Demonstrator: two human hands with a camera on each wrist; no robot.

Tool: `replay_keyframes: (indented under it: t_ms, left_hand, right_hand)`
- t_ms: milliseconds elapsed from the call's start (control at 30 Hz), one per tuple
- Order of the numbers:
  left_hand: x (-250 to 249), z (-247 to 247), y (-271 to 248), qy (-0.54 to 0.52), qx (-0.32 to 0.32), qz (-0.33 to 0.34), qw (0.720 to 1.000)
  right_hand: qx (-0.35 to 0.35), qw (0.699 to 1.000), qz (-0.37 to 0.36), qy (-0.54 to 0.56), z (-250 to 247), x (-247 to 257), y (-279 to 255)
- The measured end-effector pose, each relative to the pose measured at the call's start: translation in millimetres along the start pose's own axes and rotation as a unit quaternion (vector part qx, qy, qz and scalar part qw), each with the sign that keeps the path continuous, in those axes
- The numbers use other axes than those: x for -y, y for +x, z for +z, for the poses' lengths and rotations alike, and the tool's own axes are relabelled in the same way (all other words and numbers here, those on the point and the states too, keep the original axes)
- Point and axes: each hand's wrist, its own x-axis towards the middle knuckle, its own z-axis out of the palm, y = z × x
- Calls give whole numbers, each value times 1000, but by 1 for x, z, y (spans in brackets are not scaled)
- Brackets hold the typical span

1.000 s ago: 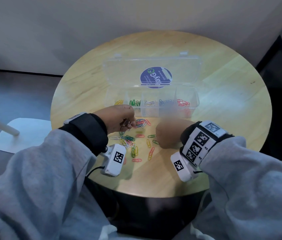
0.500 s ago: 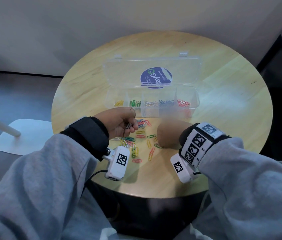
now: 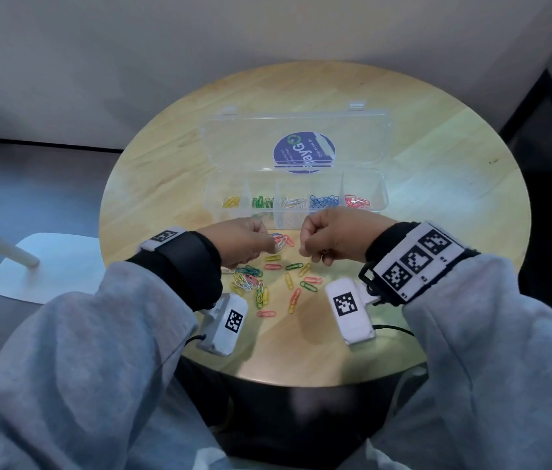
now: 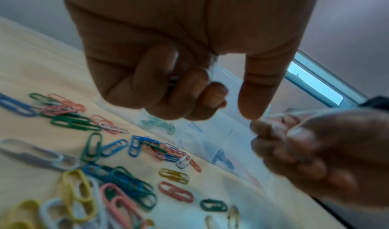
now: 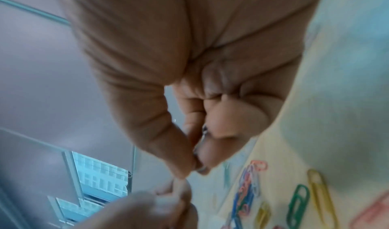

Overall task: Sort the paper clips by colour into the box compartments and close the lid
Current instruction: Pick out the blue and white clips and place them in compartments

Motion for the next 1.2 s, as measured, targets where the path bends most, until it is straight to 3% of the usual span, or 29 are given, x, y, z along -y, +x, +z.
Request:
replay_keyframes:
  t_ms: [133, 267, 433, 1000, 1100, 1200]
  left_hand:
    - [5, 4, 0, 116, -19, -7, 993]
    - [11, 10, -1, 295, -50, -34, 953]
    - [11, 22, 3, 377, -39, -55, 924]
    - [11, 28, 7, 374, -45, -42, 926]
    - [10, 22, 3, 317, -39, -33, 947]
    - [8, 12, -2, 180, -27, -15, 983]
  right_hand:
    - [4, 996, -22, 91, -1, 1, 2]
    - [11, 994, -14, 109, -4, 1, 2]
    - [12, 993, 0, 115, -3, 1, 1]
    - [-17, 992, 5, 126, -4, 3, -1]
    - [-21, 991, 7, 133, -5, 4, -2]
    - [-23, 988, 9, 151, -5, 7, -4]
